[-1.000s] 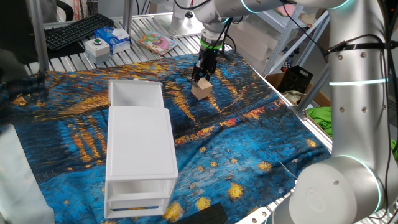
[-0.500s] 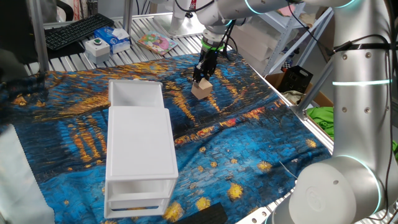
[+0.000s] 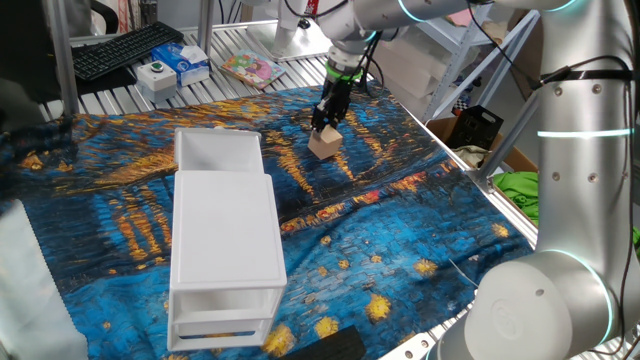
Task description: Put things in the drawer
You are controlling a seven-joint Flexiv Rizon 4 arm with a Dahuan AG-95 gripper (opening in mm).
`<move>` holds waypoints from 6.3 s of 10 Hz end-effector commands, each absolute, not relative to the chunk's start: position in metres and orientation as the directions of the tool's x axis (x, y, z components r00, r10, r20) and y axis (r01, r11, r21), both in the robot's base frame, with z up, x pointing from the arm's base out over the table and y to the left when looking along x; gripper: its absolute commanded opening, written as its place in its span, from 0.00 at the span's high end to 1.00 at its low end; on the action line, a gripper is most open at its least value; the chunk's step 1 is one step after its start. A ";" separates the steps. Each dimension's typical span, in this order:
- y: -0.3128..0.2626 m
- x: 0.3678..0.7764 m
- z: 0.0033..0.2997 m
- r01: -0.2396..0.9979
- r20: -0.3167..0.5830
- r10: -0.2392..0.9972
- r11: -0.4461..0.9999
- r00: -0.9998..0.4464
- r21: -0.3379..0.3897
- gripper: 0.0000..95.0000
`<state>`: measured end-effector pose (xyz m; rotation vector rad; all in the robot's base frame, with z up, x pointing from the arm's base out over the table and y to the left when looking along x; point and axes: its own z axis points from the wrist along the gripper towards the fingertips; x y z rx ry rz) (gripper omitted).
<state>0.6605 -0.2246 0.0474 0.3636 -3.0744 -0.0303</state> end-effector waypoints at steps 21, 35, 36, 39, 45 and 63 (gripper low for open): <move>-0.066 0.571 0.194 0.118 0.172 0.117 0.993 -0.978 -0.005 1.00; -0.047 0.546 0.204 0.118 0.137 0.115 0.993 -0.984 0.008 1.00; -0.047 0.546 0.204 0.104 0.133 0.102 0.994 -0.986 0.012 1.00; -0.047 0.546 0.204 -0.001 0.076 -0.004 0.999 -0.997 0.035 1.00; -0.047 0.546 0.204 -0.102 -0.021 -0.101 0.994 -0.995 0.042 1.00; 0.015 0.545 0.286 0.006 0.093 0.002 0.999 -0.996 0.037 1.00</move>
